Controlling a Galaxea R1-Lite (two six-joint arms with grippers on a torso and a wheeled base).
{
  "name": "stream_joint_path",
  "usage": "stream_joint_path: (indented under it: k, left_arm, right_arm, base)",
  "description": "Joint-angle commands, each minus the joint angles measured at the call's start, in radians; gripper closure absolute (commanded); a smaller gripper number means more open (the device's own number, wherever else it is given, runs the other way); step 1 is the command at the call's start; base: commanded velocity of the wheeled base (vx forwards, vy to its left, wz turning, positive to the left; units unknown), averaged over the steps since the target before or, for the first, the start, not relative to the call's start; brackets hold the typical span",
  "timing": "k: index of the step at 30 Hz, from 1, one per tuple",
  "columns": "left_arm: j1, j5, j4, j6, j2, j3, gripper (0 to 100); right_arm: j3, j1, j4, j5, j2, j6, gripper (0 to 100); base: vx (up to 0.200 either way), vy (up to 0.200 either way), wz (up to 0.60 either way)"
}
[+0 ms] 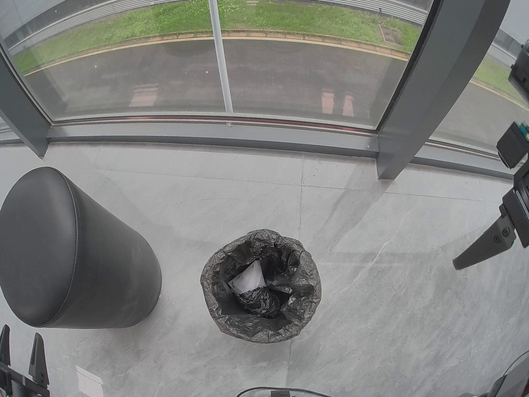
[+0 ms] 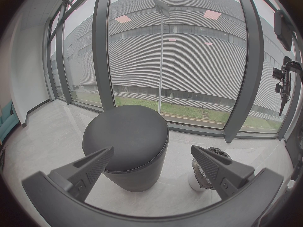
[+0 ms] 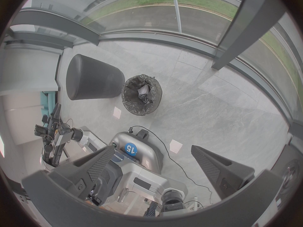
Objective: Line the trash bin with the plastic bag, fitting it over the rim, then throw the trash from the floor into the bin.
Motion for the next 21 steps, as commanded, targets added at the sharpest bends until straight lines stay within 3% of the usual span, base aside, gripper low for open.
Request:
stream_joint_path:
  k: [1, 3, 5, 6, 7, 8, 10, 14, 21]
  left_arm:
    - [0.000, 0.003, -0.001, -0.003, -0.016, 0.018, 0]
    - [0.000, 0.012, -0.001, -0.009, -0.016, 0.018, 0]
    - [0.000, 0.013, -0.001, -0.009, -0.016, 0.018, 0]
    - [0.000, 0.013, -0.001, -0.009, -0.016, 0.018, 0]
    - [0.000, 0.013, -0.001, -0.009, -0.016, 0.018, 0]
    - [0.000, 0.013, -0.001, -0.010, -0.016, 0.018, 0]
    - [0.000, 0.013, -0.001, -0.013, -0.016, 0.018, 0]
    - [0.000, 0.013, -0.001, -0.018, -0.016, 0.018, 0]
    - [0.000, 0.016, -0.001, -0.029, -0.016, 0.018, 0]
  right_arm:
    - [0.558, 0.016, -0.353, -0.010, -0.331, 0.148, 0]
    - [0.779, 0.013, -0.552, -0.082, -0.419, 0.223, 0]
    - [0.846, 0.010, -0.615, -0.127, -0.443, 0.246, 0]
    - [0.948, 0.011, -0.699, -0.202, -0.477, 0.277, 0]
    - [0.948, 0.011, -0.699, -0.202, -0.477, 0.277, 0]
    - [1.100, 0.010, -0.833, -0.308, -0.534, 0.331, 0]
    - [1.199, 0.004, -0.928, -0.365, -0.585, 0.377, 0]
    - [1.307, -0.039, -0.991, -0.421, -0.678, 0.415, 0]
    - [1.406, -0.200, -1.067, -0.461, -0.933, 0.401, 0]
  base:
    - [0.000, 0.000, 0.00]
    - [0.000, 0.000, 0.00]
    - [0.000, 0.000, 0.00]
    - [0.000, 0.000, 0.00]
    - [0.000, 0.000, 0.00]
    - [0.000, 0.000, 0.00]
    - [0.000, 0.000, 0.00]
    - [0.000, 0.000, 0.00]
    - [0.000, 0.000, 0.00]
